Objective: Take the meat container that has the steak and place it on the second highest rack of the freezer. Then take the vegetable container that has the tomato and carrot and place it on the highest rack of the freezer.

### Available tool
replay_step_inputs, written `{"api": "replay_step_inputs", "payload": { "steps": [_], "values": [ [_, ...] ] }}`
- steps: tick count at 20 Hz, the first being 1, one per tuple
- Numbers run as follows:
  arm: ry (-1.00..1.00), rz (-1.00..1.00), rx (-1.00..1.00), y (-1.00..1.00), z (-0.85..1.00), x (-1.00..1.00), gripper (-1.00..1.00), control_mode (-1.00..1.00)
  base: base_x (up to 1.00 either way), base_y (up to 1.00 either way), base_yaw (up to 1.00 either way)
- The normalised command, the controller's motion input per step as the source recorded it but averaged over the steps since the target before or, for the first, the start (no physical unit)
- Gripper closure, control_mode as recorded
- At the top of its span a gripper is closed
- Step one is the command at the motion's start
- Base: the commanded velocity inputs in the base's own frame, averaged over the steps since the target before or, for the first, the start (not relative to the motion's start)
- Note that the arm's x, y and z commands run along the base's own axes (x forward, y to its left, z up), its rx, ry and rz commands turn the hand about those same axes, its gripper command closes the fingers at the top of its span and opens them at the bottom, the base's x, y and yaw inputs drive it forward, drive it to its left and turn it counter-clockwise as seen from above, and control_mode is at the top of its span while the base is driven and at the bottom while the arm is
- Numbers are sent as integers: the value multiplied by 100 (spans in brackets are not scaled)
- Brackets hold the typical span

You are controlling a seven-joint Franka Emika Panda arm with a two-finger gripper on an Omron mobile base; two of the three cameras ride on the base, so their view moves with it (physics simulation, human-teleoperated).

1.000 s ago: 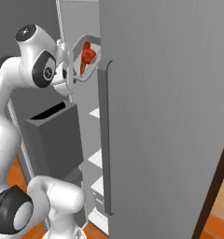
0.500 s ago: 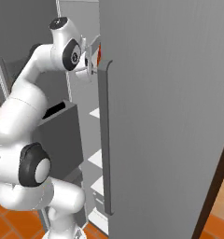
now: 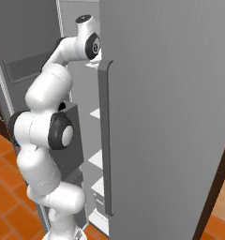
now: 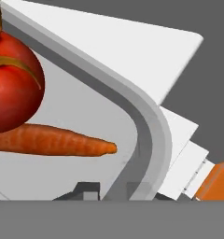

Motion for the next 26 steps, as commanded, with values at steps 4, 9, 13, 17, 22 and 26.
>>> {"api": "replay_step_inputs", "payload": {
  "steps": [4, 9, 13, 17, 22, 26],
  "values": [
    [10, -2, 0, -15, -6, 100, 100, -100, 0, 0, 0],
    [1, 1, 0, -38, -28, 82, 100, -100, 0, 0, 0],
    [-6, 6, -1, -12, -12, -26, -100, -100, 0, 0, 0],
    [-37, 0, -4, 0, -26, -100, -100, -100, 0, 0, 0],
    [-45, 0, -18, 0, -97, -100, -100, -100, 0, 0, 0],
    [-40, 0, -25, 0, -100, -100, -100, -100, 0, 0, 0]
  ]
}}
